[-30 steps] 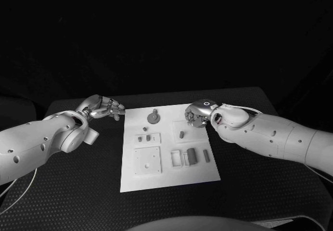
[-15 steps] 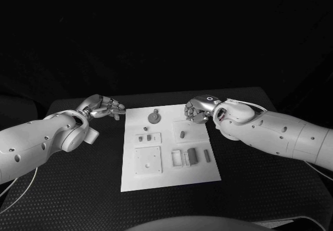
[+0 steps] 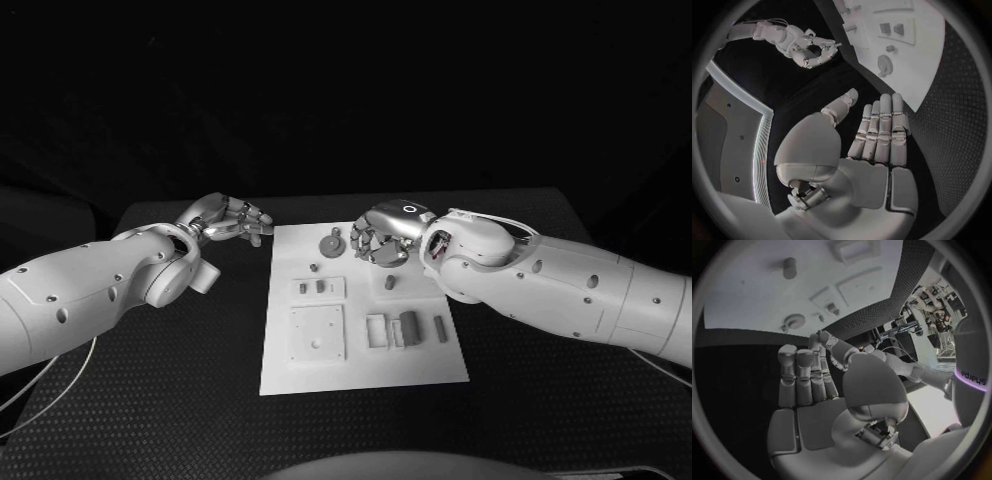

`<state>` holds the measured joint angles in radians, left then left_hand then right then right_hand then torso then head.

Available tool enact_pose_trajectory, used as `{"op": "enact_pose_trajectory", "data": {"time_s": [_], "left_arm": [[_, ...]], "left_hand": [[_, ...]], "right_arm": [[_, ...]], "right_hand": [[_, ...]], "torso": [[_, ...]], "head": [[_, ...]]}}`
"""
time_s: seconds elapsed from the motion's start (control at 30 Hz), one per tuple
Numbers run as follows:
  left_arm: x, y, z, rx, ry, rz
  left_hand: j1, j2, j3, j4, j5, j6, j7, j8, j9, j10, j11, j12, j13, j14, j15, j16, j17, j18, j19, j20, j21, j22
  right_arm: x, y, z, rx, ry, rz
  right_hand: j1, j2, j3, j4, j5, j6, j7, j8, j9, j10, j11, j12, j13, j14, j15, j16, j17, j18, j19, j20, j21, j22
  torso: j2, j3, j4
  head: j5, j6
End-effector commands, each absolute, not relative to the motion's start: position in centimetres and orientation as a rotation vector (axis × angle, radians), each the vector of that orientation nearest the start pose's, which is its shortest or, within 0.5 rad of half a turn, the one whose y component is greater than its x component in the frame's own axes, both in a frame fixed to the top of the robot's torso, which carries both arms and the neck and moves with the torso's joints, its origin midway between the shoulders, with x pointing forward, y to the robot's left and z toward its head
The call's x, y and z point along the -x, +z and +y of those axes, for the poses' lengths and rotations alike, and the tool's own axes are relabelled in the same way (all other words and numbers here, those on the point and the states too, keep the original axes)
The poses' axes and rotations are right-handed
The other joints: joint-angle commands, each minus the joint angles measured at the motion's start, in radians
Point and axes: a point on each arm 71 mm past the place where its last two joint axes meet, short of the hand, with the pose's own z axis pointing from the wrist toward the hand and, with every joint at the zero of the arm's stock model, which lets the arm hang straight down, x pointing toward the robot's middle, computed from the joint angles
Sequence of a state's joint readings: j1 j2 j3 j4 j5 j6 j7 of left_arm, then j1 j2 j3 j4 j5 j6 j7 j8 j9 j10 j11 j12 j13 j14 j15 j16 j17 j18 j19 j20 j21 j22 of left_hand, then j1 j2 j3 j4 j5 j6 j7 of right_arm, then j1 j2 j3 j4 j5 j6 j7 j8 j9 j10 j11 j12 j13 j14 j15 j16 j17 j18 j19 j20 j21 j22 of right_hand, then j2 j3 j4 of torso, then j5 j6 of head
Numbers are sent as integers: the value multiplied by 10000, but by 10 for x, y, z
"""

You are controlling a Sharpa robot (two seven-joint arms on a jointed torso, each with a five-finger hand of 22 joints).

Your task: Assemble the parts on the task board

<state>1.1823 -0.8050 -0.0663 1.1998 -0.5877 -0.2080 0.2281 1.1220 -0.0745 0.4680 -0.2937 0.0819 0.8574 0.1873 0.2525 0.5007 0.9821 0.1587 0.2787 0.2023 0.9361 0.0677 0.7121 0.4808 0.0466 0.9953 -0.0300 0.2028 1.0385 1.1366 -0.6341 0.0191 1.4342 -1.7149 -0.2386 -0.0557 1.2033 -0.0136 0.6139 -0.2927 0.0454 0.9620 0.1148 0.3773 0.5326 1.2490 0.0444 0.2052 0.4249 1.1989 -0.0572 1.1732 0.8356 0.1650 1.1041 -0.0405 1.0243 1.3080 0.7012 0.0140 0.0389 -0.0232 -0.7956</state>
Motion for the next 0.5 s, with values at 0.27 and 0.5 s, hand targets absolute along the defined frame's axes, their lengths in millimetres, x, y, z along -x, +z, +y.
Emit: {"op": "enact_pose_trajectory", "data": {"time_s": [0.27,0.5], "left_arm": [[-531,-217,279,6367,-10546,16763],[-532,-215,276,6265,-10725,16655]], "left_hand": [[-48,-8,-64,21,-27,-44,-3,-18,-14,-66,-28,-2,-14,-26,35,-43,20,157,32,18,-55,-11],[-4,-38,-58,11,-20,-35,-10,-2,-14,-58,-34,12,-25,-23,32,-58,41,160,30,14,-64,-11]], "right_arm": [[-462,-213,-71,7028,6701,15725],[-450,-231,-53,7909,6768,15946]], "right_hand": [[-74,35,27,-11,32,127,84,64,44,53,-8,21,-2,12,-86,-42,-9,968,22,-59,44,160],[-76,25,26,-12,33,130,82,64,46,55,-10,20,-3,13,-88,-44,-9,968,21,-61,44,160]], "torso": [[19,-3,12],[32,7,6]], "head": [[434,-116],[545,-171]]}}
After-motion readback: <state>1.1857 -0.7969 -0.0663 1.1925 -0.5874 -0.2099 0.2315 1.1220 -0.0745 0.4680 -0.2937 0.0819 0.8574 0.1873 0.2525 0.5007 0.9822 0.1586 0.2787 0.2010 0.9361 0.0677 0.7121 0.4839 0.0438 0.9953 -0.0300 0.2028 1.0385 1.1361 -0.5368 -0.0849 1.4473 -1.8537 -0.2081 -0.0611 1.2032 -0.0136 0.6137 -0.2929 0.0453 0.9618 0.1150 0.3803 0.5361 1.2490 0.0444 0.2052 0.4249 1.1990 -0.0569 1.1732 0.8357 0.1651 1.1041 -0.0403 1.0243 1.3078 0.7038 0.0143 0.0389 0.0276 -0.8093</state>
